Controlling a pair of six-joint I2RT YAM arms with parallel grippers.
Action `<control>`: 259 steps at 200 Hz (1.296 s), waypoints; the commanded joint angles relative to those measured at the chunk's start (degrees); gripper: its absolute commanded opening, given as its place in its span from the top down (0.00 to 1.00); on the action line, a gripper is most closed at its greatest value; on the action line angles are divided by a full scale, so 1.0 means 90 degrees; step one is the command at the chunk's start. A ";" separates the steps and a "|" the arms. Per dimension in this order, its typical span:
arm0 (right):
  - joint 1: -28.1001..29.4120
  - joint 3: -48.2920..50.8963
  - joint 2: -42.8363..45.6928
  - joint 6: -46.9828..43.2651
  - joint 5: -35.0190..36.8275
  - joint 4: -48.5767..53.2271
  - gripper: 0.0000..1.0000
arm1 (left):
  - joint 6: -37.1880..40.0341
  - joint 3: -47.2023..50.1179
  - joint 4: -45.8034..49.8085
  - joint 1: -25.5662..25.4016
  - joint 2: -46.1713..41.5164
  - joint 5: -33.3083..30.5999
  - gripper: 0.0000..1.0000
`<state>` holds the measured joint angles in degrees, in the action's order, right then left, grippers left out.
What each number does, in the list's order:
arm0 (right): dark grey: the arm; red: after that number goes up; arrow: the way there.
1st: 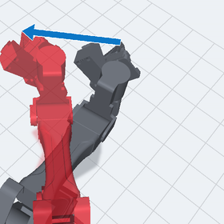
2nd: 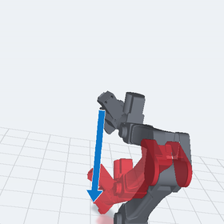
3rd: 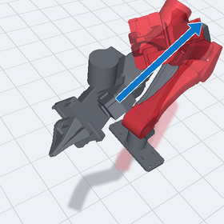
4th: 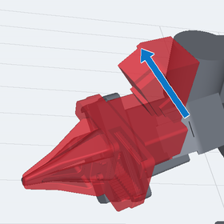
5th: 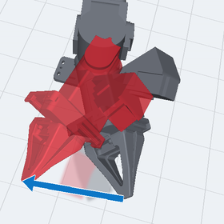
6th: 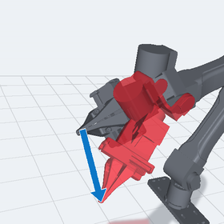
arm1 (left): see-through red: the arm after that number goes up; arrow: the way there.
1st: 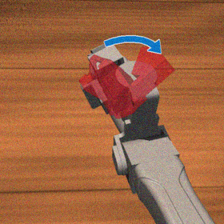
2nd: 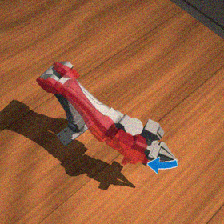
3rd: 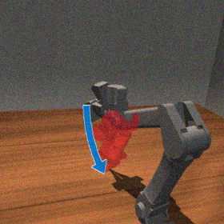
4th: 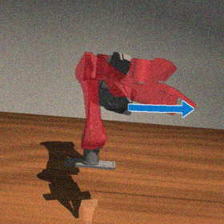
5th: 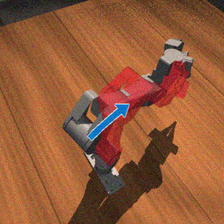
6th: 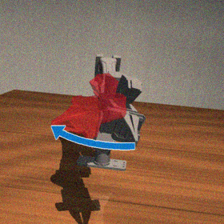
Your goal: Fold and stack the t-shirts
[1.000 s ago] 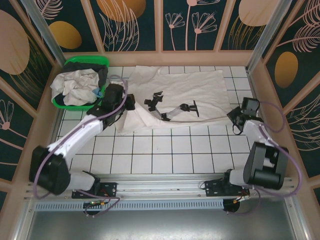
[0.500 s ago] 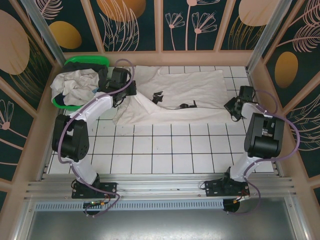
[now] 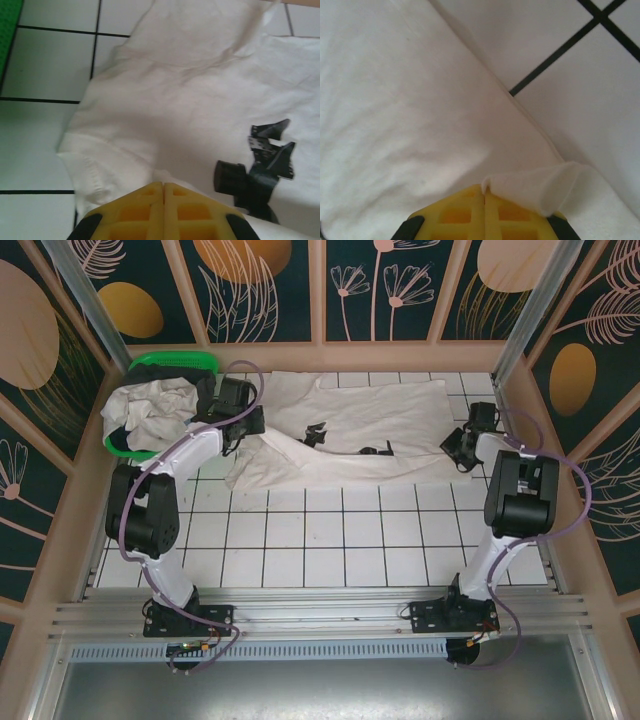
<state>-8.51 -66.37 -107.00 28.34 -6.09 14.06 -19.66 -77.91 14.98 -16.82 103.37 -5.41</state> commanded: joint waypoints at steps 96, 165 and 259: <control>0.0023 -0.0300 0.0144 -0.0345 0.0487 0.0586 0.72 | 0.0351 -0.1059 0.0731 0.0080 0.0767 0.0484 0.55; 0.0738 0.1527 0.1676 -0.0513 0.0034 -0.0698 0.38 | -0.0283 0.2114 -0.0111 0.0076 -0.1578 0.1091 0.34; 0.0716 0.1607 0.0676 -0.0561 -0.0054 -0.0857 0.38 | -0.0443 0.2946 -0.1185 0.0073 -0.0859 0.1858 0.39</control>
<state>-0.78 -53.45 -100.16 24.03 -6.59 6.15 -23.90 -51.59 7.70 -16.38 93.45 9.23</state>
